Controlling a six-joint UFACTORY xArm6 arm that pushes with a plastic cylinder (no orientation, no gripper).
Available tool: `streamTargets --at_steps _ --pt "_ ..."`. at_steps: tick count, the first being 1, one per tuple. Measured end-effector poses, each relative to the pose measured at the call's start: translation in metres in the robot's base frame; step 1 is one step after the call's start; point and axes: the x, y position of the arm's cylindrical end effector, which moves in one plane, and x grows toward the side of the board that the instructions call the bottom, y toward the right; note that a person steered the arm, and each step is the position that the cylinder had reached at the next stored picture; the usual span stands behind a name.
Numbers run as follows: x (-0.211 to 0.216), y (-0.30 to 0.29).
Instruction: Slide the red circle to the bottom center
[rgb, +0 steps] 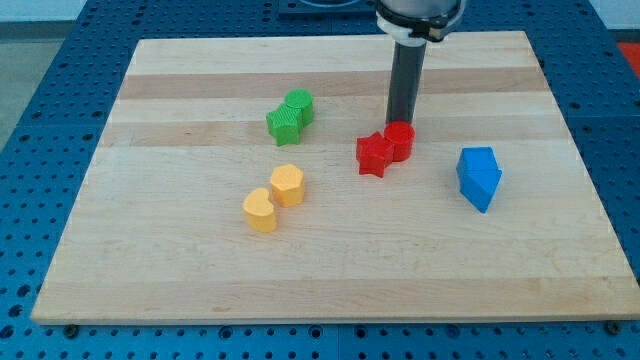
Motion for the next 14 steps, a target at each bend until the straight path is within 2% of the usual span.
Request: streamTargets --at_steps 2,5,8,14 --pt "0.031 0.001" --pt "0.065 0.041" --pt "0.057 -0.012" --pt "0.118 -0.073"
